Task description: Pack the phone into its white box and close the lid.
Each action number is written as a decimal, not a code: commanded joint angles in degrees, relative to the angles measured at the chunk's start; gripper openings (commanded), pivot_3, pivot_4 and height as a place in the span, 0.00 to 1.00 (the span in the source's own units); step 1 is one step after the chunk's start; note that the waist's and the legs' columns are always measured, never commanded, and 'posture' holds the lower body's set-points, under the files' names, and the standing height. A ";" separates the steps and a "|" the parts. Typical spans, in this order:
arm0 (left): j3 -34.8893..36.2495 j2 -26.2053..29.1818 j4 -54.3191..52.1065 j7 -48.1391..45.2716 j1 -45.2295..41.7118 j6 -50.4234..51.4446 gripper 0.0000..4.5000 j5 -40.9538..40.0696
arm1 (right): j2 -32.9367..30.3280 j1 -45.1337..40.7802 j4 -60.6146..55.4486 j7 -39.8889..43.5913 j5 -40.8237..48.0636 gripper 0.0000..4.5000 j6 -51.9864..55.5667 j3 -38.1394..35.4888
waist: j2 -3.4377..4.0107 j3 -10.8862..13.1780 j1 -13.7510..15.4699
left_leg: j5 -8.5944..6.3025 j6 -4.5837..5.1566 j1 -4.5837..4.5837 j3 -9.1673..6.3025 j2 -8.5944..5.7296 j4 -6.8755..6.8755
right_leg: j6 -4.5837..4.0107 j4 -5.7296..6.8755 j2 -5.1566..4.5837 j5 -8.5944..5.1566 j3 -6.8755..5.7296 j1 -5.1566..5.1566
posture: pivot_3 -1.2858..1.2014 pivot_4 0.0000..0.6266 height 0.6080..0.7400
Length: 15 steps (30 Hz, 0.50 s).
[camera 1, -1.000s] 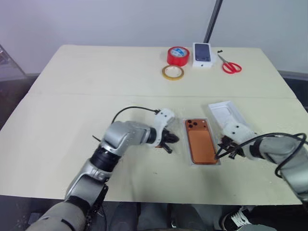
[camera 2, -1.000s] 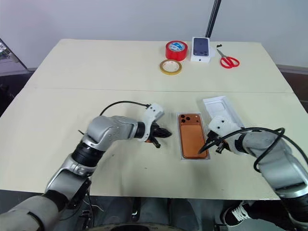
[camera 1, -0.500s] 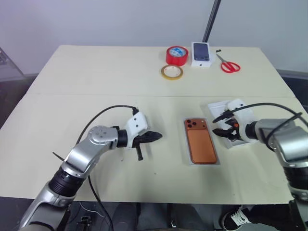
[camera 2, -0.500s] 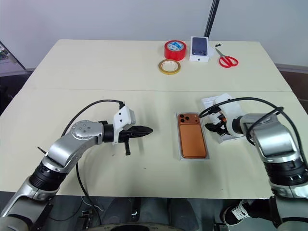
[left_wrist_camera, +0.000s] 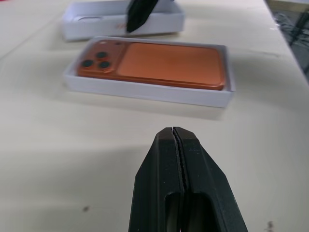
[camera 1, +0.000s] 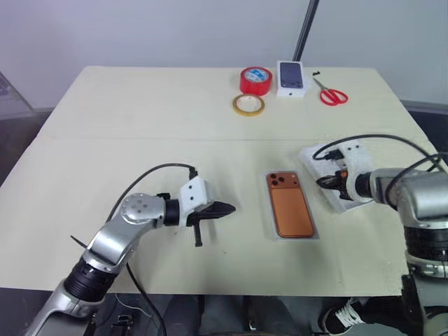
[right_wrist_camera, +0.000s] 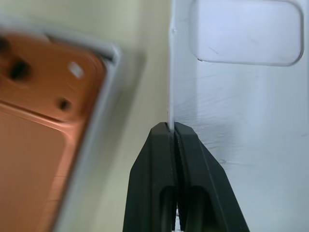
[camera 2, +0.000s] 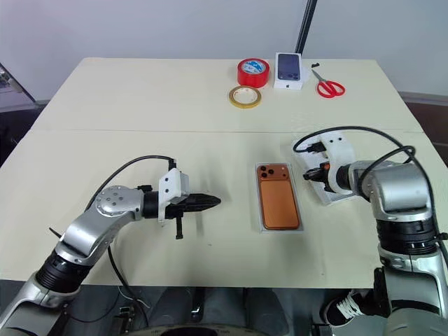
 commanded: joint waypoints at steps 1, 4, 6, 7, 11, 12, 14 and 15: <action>6.97 -1.09 1.98 3.79 0.30 1.46 0.00 -2.47 | 3.49 -5.10 -6.46 -1.22 13.83 0.01 3.90 -10.62 | 0.04 0.01 -0.06 | 0.00 0.00 0.01 0.00 0.03 -0.02 | 0.00 0.00 0.03 0.00 0.00 0.00 | 0.52 0.24 0.83; 9.53 -2.34 4.53 5.93 -0.54 2.30 0.00 -3.00 | 7.46 -6.22 -6.03 -8.98 29.81 0.01 3.90 -14.16 | 0.03 0.00 -0.02 | 0.00 0.00 0.02 -0.04 0.11 -0.05 | 0.00 0.00 0.10 0.00 -0.02 0.02 | 0.52 0.24 0.83; 10.15 -3.29 6.32 6.50 -1.83 2.23 0.00 -2.88 | 13.44 -6.60 -3.77 -20.04 44.66 0.01 3.90 -15.07 | 0.03 0.00 -0.03 | 0.00 0.01 0.00 -0.01 0.09 -0.03 | 0.00 -0.01 0.08 0.00 -0.01 0.01 | 0.52 0.24 0.83; 10.05 -3.56 7.03 6.47 -2.40 1.87 0.00 -2.53 | 17.18 -6.30 -2.40 -26.89 51.93 0.01 3.90 -15.39 | 0.01 0.00 -0.05 | 0.00 0.01 0.01 -0.01 0.08 -0.03 | 0.00 0.00 0.06 0.00 -0.01 0.04 | 0.52 0.24 0.83; 9.10 -4.09 8.63 5.67 -3.95 0.44 0.00 -0.96 | 16.44 6.24 -5.15 -63.14 92.32 0.01 -22.94 3.06 | 0.00 0.01 0.15 | -0.04 0.09 -0.12 -0.02 0.10 0.09 | 0.00 -0.02 0.02 0.00 -0.09 0.01 | 0.52 0.24 0.83; 8.94 -4.19 8.74 5.56 -4.20 0.29 0.00 -0.79 | 18.58 8.59 -7.16 -66.71 93.05 0.01 -26.15 5.01 | -0.02 0.01 -0.06 | -0.05 0.11 -0.15 0.00 0.07 0.09 | 0.00 -0.05 0.00 0.00 -0.07 0.01 | 0.52 0.24 0.83; 8.70 -4.47 8.54 5.38 -4.47 0.38 0.00 -0.78 | 20.32 12.61 -10.55 -71.38 93.05 0.01 -30.74 7.89 | 0.01 0.03 -0.32 | -0.06 0.13 -0.17 0.05 0.04 0.14 | 0.01 -0.03 0.00 0.01 -0.03 -0.01 | 0.52 0.24 0.83; 8.53 -4.71 8.19 5.29 -4.53 0.66 0.00 -0.95 | 20.26 14.73 -11.74 -73.18 93.05 0.01 -32.29 9.01 | 0.01 0.02 -0.30 | -0.06 0.12 -0.16 0.10 0.02 0.14 | 0.02 0.03 0.04 0.01 -0.02 -0.06 | 0.52 0.24 0.83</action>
